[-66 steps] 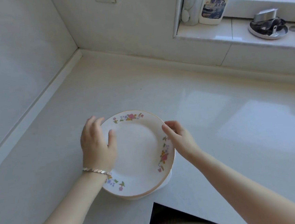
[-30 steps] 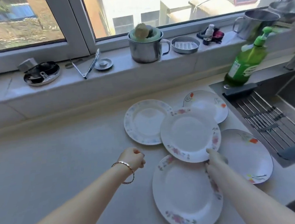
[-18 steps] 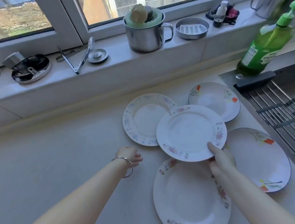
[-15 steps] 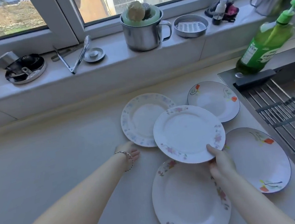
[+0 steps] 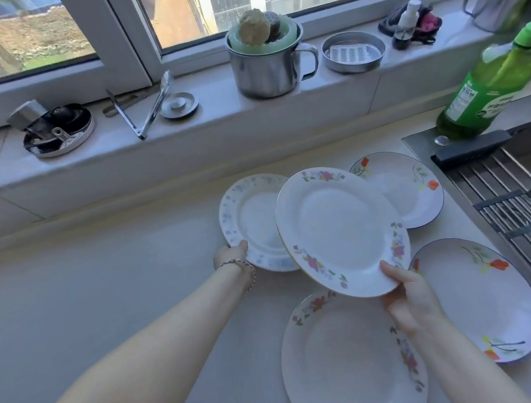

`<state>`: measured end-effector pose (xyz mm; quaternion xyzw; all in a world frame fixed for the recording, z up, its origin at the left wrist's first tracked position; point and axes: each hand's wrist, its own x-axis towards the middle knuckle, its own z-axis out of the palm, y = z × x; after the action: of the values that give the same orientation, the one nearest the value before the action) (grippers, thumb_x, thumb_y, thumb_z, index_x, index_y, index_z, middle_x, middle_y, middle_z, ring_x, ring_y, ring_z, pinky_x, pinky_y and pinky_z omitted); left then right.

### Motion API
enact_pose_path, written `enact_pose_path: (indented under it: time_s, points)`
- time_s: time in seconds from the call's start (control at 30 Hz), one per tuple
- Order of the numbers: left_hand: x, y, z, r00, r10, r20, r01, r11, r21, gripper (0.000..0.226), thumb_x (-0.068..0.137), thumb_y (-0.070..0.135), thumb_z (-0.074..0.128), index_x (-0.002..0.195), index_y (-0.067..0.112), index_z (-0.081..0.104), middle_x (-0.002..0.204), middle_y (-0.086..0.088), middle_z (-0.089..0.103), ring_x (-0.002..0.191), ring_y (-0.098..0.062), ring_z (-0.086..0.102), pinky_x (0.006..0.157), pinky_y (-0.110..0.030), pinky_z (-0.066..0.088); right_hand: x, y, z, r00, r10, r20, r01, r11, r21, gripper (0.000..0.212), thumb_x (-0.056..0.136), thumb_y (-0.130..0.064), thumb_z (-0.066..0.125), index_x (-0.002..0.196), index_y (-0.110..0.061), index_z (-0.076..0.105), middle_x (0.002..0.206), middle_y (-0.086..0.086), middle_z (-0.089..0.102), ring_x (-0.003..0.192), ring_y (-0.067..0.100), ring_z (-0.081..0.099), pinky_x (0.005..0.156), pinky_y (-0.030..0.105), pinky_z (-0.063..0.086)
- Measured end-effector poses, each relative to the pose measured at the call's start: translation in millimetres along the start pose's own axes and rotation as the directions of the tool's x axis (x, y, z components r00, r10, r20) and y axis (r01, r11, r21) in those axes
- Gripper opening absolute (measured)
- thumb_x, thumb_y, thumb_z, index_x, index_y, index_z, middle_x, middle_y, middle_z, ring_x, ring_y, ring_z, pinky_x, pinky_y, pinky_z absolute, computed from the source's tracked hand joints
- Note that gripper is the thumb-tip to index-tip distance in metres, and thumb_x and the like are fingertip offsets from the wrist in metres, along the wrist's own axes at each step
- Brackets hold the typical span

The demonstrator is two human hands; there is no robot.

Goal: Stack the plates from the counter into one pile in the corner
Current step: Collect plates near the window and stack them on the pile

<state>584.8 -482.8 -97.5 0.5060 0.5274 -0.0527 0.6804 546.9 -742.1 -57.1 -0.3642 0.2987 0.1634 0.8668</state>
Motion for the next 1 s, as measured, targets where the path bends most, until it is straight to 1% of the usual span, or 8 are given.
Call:
enact_pose_path:
  time_s: [0.1, 0.2, 0.33, 0.43, 0.53, 0.67, 0.87, 1.0]
  points:
    - [-19, 5, -20, 0.997, 0.062, -0.036, -0.062, 0.998, -0.006, 0.020, 0.087, 0.002, 0.055, 0.070, 0.011, 0.054, 0.073, -0.007, 0.058, 0.092, -0.032, 0.060, 0.097, -0.054, 0.047, -6, 1, 8, 1.000, 0.008, 0.021, -0.008, 1.000, 0.003, 0.044, 0.089, 0.006, 0.039, 0.074, -0.013, 0.077, 0.072, -0.001, 0.076, 0.065, 0.010, 0.072, 0.055, 0.021, 0.058]
    - [-44, 12, -58, 0.988, 0.127, -0.082, -0.131, 0.991, -0.041, 0.026, 0.089, 0.004, 0.052, 0.065, 0.014, 0.051, 0.076, -0.010, 0.056, 0.083, -0.029, 0.058, 0.094, -0.049, 0.048, -14, 3, 18, 0.997, 0.013, 0.075, -0.015, 1.000, 0.021, 0.032, 0.070, 0.003, 0.054, 0.098, -0.010, 0.062, 0.074, -0.002, 0.076, 0.066, 0.009, 0.073, 0.052, 0.020, 0.056]
    - [-73, 18, -133, 0.944, 0.239, -0.226, -0.264, 0.961, -0.086, 0.029, 0.089, 0.013, 0.049, 0.061, 0.015, 0.043, 0.068, -0.006, 0.045, 0.079, -0.024, 0.047, 0.071, -0.036, 0.043, -25, 21, 34, 0.985, 0.058, 0.163, -0.058, 0.998, -0.004, 0.088, 0.020, -0.009, 0.087, 0.104, -0.007, 0.061, 0.081, 0.001, 0.077, 0.073, 0.012, 0.073, 0.055, 0.022, 0.057]
    - [-102, 21, -190, 0.855, 0.362, -0.372, -0.392, 0.920, -0.008, 0.031, 0.092, 0.018, 0.044, 0.061, 0.017, 0.041, 0.064, -0.002, 0.040, 0.060, -0.023, 0.041, 0.053, -0.023, 0.036, -37, 44, 53, 0.972, 0.082, 0.221, -0.077, 0.997, -0.029, 0.103, 0.000, -0.013, 0.090, 0.098, -0.006, 0.062, 0.080, 0.003, 0.077, 0.072, 0.013, 0.074, 0.054, 0.023, 0.057]
    - [-131, 18, -246, 0.746, 0.461, -0.481, -0.508, 0.860, 0.037, 0.035, 0.094, 0.016, 0.041, 0.060, 0.017, 0.038, 0.061, -0.001, 0.036, 0.054, -0.018, 0.034, 0.040, -0.017, 0.035, -53, 76, 82, 0.953, 0.127, 0.274, -0.105, 0.990, -0.094, 0.094, 0.000, -0.013, 0.090, 0.092, -0.006, 0.070, 0.083, 0.003, 0.077, 0.074, 0.014, 0.074, 0.055, 0.025, 0.058]
    - [-148, 7, -327, 0.703, 0.427, -0.569, -0.571, 0.816, -0.093, 0.037, 0.094, 0.013, 0.043, 0.058, 0.014, 0.036, 0.043, 0.006, 0.047, 0.030, 0.000, 0.039, 0.032, -0.007, 0.031, -79, 134, 130, 0.912, 0.221, 0.347, -0.184, 0.974, -0.135, 0.076, 0.005, -0.007, 0.089, 0.079, -0.006, 0.076, 0.083, 0.004, 0.077, 0.074, 0.015, 0.074, 0.056, 0.026, 0.058]
    - [-160, 7, -462, 0.603, 0.427, -0.674, -0.601, 0.798, -0.032, 0.034, 0.094, 0.012, 0.044, 0.060, 0.014, 0.043, 0.060, -0.004, 0.041, 0.036, -0.004, 0.044, 0.030, -0.007, 0.031, -129, 239, 199, 0.869, 0.343, 0.357, -0.265, 0.931, -0.250, 0.028, 0.076, 0.002, 0.050, 0.099, -0.010, 0.061, 0.077, -0.001, 0.076, 0.070, 0.010, 0.073, 0.056, 0.024, 0.058]
    - [-155, 2, -560, 0.576, 0.408, -0.708, -0.579, 0.815, -0.003, 0.033, 0.091, 0.015, 0.048, 0.058, 0.014, 0.046, 0.061, -0.003, 0.042, 0.058, -0.019, 0.039, 0.052, -0.025, 0.036, -162, 310, 233, 0.833, 0.392, 0.390, -0.291, 0.910, -0.295, 0.046, 0.054, 0.000, 0.068, 0.099, -0.010, 0.061, 0.076, -0.001, 0.077, 0.069, 0.011, 0.073, 0.055, 0.024, 0.058]
